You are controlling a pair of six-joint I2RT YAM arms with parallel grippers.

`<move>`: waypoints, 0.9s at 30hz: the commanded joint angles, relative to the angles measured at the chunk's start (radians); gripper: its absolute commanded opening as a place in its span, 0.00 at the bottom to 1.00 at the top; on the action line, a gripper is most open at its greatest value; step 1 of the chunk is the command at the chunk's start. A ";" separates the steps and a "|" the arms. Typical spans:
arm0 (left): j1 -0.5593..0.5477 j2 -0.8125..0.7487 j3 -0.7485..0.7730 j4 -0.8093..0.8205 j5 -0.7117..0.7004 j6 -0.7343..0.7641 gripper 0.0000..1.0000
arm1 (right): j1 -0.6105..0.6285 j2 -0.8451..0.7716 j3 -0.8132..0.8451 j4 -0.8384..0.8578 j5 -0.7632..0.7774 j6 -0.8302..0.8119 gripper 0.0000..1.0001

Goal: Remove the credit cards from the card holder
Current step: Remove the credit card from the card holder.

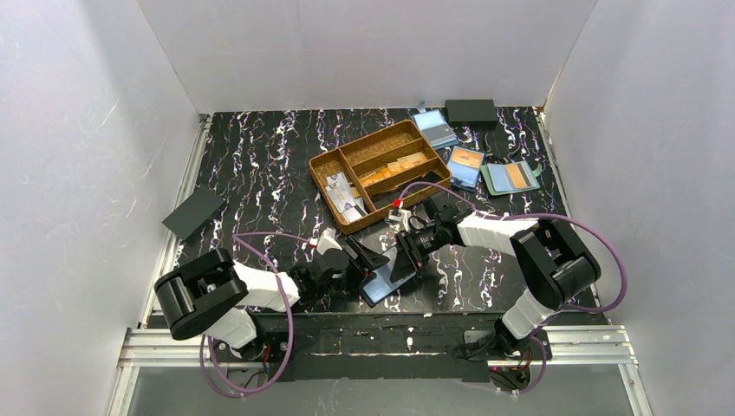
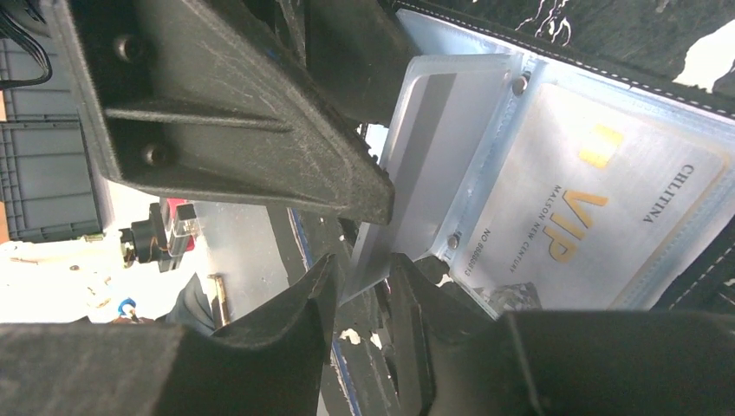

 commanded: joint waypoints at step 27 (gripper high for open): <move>0.004 0.070 -0.106 0.134 0.001 0.012 0.64 | 0.006 0.035 0.059 -0.035 0.038 -0.047 0.46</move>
